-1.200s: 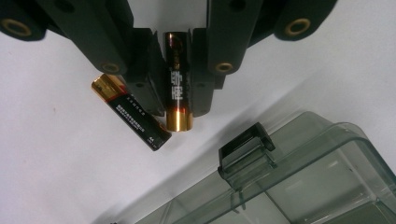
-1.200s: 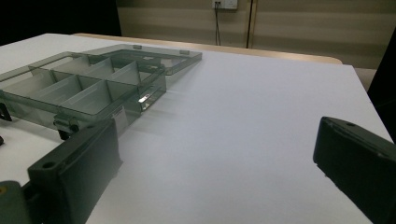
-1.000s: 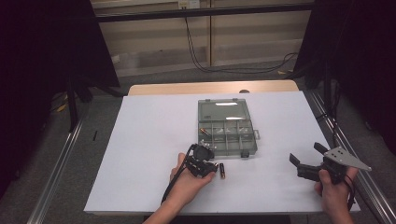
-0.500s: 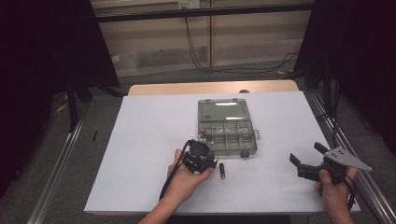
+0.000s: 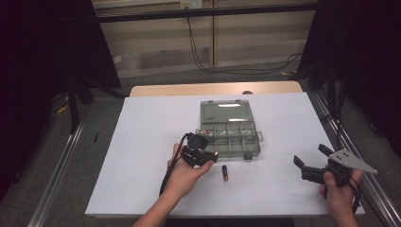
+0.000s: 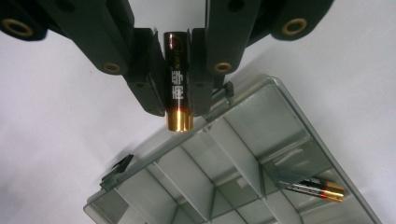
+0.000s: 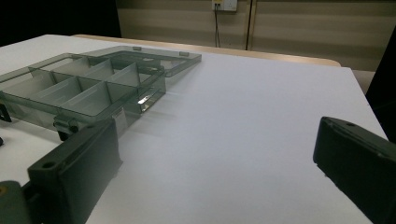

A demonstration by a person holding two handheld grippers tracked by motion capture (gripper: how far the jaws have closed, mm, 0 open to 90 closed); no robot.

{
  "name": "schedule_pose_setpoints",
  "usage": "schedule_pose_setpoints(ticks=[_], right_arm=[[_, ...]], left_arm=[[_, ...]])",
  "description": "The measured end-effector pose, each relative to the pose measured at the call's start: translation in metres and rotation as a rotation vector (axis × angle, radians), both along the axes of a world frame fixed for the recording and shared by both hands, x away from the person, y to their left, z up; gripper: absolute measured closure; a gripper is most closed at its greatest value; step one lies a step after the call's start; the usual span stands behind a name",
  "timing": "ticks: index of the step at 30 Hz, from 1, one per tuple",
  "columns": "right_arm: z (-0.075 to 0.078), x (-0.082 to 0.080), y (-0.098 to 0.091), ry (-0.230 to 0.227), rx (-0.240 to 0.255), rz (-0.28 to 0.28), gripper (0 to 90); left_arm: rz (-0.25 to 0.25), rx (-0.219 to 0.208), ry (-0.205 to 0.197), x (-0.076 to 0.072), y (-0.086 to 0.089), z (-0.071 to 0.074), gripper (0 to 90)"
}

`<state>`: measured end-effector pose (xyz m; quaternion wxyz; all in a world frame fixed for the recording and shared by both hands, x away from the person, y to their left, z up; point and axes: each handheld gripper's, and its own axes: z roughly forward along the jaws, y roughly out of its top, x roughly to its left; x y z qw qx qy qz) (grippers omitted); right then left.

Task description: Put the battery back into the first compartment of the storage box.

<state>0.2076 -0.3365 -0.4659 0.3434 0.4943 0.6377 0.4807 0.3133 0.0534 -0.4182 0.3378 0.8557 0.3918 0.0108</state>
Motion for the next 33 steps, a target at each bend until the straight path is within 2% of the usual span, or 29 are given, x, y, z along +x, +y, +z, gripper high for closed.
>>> schedule_pose_setpoints(ticks=[2, 13, 14, 24, 33], right_arm=[[0.0, 0.0, 0.0, -0.001, 0.0, 0.0, 0.0], [0.0, 0.0, 0.001, 0.001, -0.002, 0.0, 0.0], [0.0, 0.0, 0.001, 0.002, -0.002, 0.0, 0.0], [0.0, 0.0, 0.0, -0.003, -0.006, -0.001, 0.0], [0.0, 0.0, 0.0, -0.002, -0.005, -0.002, 0.0]], left_arm=[[0.016, -0.011, 0.0, 0.004, 0.002, 0.0, 77.2], [0.022, -0.023, -0.002, 0.014, 0.006, 0.005, 77.2], [0.037, -0.032, -0.005, 0.016, 0.005, 0.006, 77.2], [0.044, -0.033, -0.007, 0.025, 0.004, 0.006, 77.2], [0.075, -0.039, -0.011, 0.036, 0.003, 0.006, 77.2]])
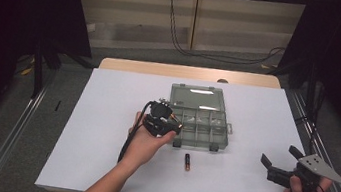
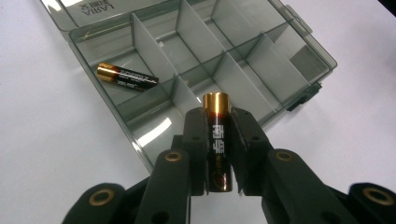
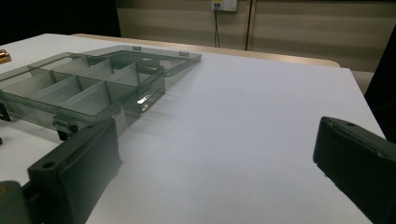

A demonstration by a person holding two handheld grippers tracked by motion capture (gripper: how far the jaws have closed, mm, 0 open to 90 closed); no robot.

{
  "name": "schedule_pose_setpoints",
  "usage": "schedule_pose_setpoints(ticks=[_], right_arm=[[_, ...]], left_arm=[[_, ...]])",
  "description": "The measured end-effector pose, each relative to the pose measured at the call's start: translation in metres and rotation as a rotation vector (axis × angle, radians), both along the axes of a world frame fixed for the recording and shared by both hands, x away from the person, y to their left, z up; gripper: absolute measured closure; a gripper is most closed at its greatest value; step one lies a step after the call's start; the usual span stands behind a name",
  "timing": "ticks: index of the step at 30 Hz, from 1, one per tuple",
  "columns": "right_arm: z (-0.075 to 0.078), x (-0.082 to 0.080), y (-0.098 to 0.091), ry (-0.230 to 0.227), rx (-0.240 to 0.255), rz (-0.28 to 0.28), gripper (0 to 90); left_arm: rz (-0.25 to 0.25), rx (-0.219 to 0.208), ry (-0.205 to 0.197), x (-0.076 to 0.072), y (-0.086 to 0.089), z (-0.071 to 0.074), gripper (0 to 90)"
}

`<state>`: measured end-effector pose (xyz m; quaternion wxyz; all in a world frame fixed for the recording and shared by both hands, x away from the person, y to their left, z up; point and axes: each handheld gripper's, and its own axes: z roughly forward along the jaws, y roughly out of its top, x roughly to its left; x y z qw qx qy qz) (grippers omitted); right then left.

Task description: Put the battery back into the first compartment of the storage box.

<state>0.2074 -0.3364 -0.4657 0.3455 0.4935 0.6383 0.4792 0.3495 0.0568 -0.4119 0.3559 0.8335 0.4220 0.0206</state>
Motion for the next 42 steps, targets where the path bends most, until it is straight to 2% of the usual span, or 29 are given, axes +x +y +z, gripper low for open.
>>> schedule_pose_setpoints(ticks=[7, 9, 11, 16, 35, 42], right_arm=[[0.0, 0.0, 0.0, 0.0, 0.002, 0.0, 0.0], [0.0, 0.0, 0.0, 0.0, 0.002, 0.0, 0.0], [0.0, 0.0, 0.0, 0.002, 0.002, 0.0, 0.0], [0.0, 0.0, 0.0, 0.001, 0.002, -0.001, 0.0], [0.0, 0.0, -0.001, 0.003, 0.003, -0.001, 0.0], [0.0, 0.0, -0.001, 0.001, 0.007, -0.004, 0.0]], left_arm=[[0.01, -0.005, 0.007, 0.011, 0.001, -0.001, 77.2], [0.032, -0.014, 0.002, 0.013, 0.0, -0.001, 77.2], [0.026, -0.012, 0.007, 0.017, 0.001, -0.001, 77.2], [0.046, -0.01, 0.0, 0.025, 0.0, -0.003, 77.2], [0.105, -0.025, 0.013, 0.053, -0.004, -0.01, 77.2], [0.121, -0.026, 0.017, 0.058, -0.006, -0.014, 77.1]])
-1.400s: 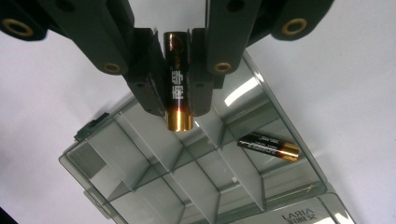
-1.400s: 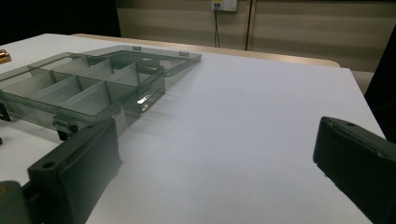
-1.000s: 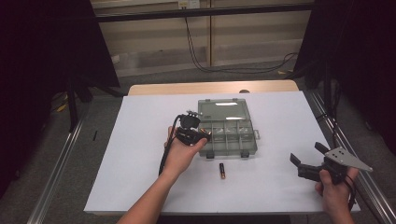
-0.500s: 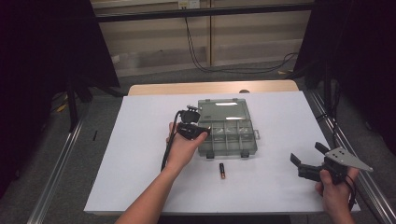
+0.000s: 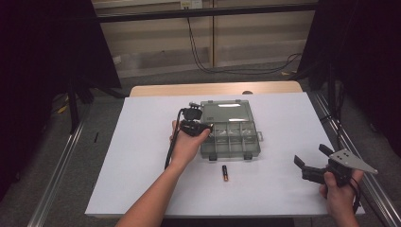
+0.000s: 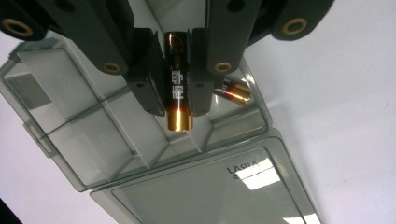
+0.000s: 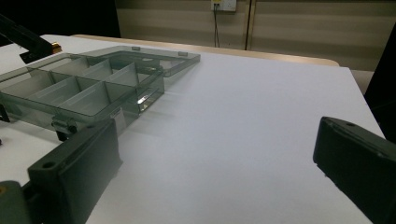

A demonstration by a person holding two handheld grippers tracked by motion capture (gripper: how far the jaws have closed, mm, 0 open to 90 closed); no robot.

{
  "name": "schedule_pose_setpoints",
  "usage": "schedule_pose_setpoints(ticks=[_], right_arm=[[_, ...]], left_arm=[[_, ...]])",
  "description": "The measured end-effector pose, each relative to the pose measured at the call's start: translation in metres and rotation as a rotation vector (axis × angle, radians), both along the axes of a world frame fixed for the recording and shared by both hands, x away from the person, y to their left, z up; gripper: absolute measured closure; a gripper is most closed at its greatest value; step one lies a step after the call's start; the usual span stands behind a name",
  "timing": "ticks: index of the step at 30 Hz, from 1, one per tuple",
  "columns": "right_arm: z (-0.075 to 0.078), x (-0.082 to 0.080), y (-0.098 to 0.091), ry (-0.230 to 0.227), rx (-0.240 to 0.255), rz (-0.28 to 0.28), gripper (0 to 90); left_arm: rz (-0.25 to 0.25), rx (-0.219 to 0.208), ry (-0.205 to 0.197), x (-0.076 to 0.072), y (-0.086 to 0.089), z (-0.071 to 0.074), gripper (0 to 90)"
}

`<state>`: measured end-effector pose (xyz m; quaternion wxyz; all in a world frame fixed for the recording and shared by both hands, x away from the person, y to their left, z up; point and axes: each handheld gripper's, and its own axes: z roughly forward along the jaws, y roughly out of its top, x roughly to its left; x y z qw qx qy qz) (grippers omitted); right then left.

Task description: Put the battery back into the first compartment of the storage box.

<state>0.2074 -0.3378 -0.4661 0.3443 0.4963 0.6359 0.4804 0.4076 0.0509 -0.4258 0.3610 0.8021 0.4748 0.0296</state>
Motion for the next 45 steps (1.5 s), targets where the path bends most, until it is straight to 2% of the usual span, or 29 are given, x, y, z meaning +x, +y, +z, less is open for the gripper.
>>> schedule_pose_setpoints(ticks=[8, 11, 16, 18, 19, 20, 25, 28, 31, 32, 37, 41, 45], right_arm=[[0.0, 0.0, 0.0, 0.0, 0.002, 0.001, 0.0], [0.0, 0.0, 0.0, 0.002, -0.002, 0.003, 0.0], [0.0, 0.0, 0.0, 0.002, 0.001, 0.0, 0.0], [0.0, 0.0, 0.0, 0.006, 0.006, 0.0, 0.0], [0.0, 0.0, 0.0, 0.007, 0.005, 0.001, 0.0], [0.0, 0.0, 0.0, 0.002, -0.004, 0.003, 0.0], [0.0, 0.0, 0.0, 0.001, -0.001, 0.0, 0.0], [0.0, 0.0, 0.0, 0.006, 0.0, 0.002, 0.0], [0.0, 0.0, 0.0, 0.003, -0.006, 0.003, 0.0], [0.0, 0.0, 0.0, 0.001, -0.004, 0.002, 0.0], [0.0, 0.0, 0.001, 0.002, -0.007, 0.005, 0.0], [0.0, 0.0, 0.001, 0.002, -0.009, 0.002, 0.0], [0.0, 0.0, 0.001, 0.001, -0.009, 0.002, 0.0]], left_arm=[[0.026, 0.005, -0.006, 0.005, -0.001, -0.006, 77.0], [0.041, -0.013, 0.002, 0.007, 0.001, -0.007, 76.2], [0.041, -0.033, 0.002, 0.007, 0.005, -0.006, 64.9], [0.031, -0.044, 0.006, 0.006, 0.006, -0.005, 57.2], [0.021, -0.046, 0.002, 0.005, 0.006, -0.004, 57.2], [0.006, -0.058, 0.003, 0.002, 0.007, -0.003, 49.0], [-0.032, -0.093, 0.011, -0.005, 0.004, -0.001, 31.7], [-0.05, -0.093, 0.0, -0.008, 0.004, -0.001, 24.5], [-0.077, -0.112, 0.006, -0.014, 0.004, 0.002, 19.8], [-0.088, -0.103, 0.002, -0.016, 0.004, 0.003, 15.7], [-0.117, -0.117, -0.008, -0.027, 0.005, 0.006, 7.5], [-0.138, -0.112, -0.011, -0.035, 0.004, 0.005, 4.3], [-0.138, -0.115, -0.009, -0.042, 0.005, 0.005, 2.2]])
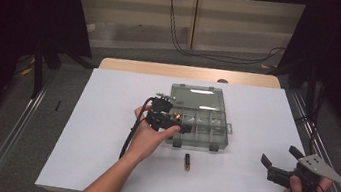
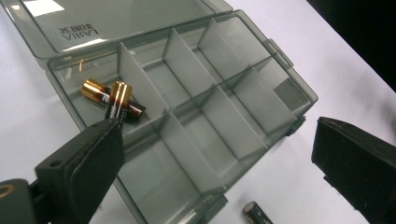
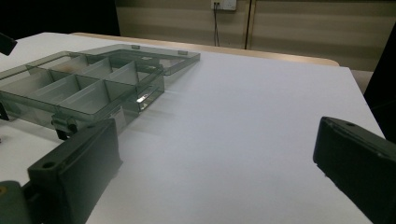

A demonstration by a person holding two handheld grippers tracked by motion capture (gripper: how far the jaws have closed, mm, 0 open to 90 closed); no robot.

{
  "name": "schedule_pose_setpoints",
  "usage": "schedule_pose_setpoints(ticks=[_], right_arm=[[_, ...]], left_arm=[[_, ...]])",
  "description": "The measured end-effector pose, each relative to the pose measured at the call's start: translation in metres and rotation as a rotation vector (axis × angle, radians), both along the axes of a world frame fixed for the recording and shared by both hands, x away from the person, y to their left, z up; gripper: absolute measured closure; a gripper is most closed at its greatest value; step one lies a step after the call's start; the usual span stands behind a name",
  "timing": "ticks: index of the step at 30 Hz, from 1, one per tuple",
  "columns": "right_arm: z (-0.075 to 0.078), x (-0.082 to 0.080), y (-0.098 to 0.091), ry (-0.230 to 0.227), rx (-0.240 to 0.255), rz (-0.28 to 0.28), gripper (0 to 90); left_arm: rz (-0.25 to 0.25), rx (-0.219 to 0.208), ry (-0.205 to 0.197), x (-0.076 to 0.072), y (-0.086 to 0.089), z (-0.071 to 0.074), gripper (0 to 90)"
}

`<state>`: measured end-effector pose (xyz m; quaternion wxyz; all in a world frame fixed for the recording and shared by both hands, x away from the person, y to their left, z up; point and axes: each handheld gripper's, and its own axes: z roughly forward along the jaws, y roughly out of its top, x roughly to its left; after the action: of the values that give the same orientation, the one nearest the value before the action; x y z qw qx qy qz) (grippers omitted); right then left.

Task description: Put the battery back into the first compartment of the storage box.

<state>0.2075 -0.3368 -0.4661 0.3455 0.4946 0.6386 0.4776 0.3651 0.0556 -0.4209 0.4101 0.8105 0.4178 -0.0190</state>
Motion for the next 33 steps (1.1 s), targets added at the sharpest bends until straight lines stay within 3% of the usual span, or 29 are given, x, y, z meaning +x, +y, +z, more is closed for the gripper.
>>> schedule_pose_setpoints(ticks=[13, 33], right_arm=[[0.0, -0.001, 0.0, -0.001, 0.001, 0.001, 0.0], [0.0, 0.0, 0.0, 0.0, -0.001, -0.003, 0.0]], left_arm=[[-0.035, 0.01, -0.009, -0.021, -0.003, -0.001, 0.0], [-0.057, 0.099, 0.013, -0.049, -0.008, -0.014, 1.9]])
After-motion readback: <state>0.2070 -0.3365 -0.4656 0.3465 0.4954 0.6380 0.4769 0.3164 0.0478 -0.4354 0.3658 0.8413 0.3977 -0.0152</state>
